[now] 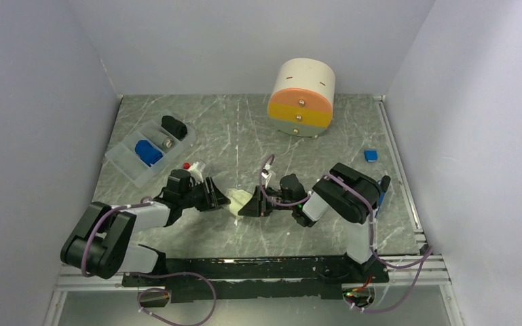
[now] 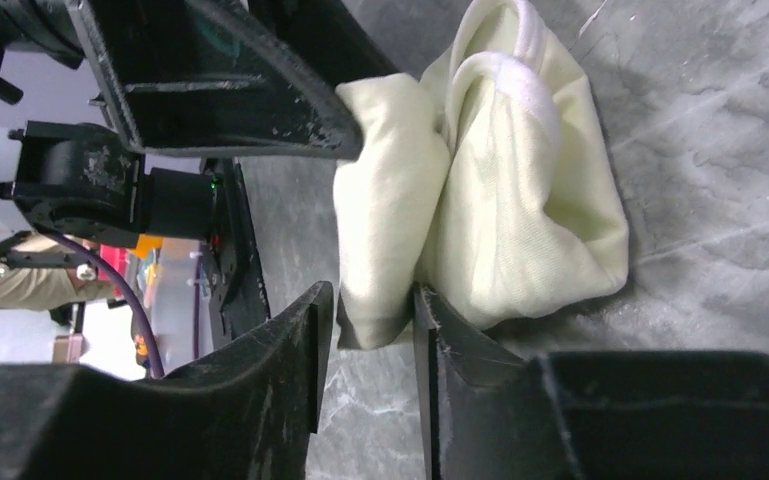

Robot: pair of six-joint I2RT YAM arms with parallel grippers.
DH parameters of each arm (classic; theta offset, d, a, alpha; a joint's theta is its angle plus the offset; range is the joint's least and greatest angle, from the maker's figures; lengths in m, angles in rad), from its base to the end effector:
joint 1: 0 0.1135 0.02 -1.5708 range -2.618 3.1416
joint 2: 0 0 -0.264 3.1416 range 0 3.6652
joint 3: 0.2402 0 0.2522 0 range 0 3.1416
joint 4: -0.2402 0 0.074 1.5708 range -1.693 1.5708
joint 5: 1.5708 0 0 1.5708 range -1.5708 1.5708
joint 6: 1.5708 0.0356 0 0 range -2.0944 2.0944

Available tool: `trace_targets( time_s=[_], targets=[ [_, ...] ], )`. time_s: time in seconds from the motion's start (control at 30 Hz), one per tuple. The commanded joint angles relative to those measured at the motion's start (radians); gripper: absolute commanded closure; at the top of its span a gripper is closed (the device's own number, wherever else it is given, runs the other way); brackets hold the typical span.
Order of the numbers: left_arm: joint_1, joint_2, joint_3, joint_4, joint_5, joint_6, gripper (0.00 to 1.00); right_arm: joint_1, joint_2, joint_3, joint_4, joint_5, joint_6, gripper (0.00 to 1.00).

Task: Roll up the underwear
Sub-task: Roll the underwear to the center of the board.

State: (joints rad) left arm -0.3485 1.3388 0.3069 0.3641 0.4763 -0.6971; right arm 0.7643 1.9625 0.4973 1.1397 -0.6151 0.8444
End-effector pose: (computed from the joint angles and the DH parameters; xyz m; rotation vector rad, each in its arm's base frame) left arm 0.2007 -0.0903 0.1256 -0.1360 2.3793 -1.0709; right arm 0.2052 0.2252 0.0873 -0.4046 2.1725 1.5889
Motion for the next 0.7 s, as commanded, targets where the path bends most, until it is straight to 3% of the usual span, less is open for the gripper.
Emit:
trace_targets(
  time_s=[0.0,0.2,0.27,0.43,0.67],
  targets=[
    [-0.006,0.051,0.013,-0.070,-0.063,0.074,0.48,-0.006,-0.091,0.004,-0.272,0.027,-0.140,0.57],
    [-0.037,0.093,0.052,-0.139,-0.090,0.111,0.51,0.012,-0.280,0.098,-0.688,0.203,-0.396,0.44],
    [-0.054,0.096,0.068,-0.167,-0.109,0.111,0.51,0.040,-0.349,0.111,-0.750,0.290,-0.490,0.40],
    [-0.086,0.090,0.102,-0.232,-0.151,0.108,0.51,0.201,-0.462,0.141,-0.784,0.574,-0.735,0.34],
    [-0.093,0.098,0.116,-0.262,-0.166,0.099,0.52,0.370,-0.352,0.219,-0.734,0.765,-0.884,0.37]
  ],
)
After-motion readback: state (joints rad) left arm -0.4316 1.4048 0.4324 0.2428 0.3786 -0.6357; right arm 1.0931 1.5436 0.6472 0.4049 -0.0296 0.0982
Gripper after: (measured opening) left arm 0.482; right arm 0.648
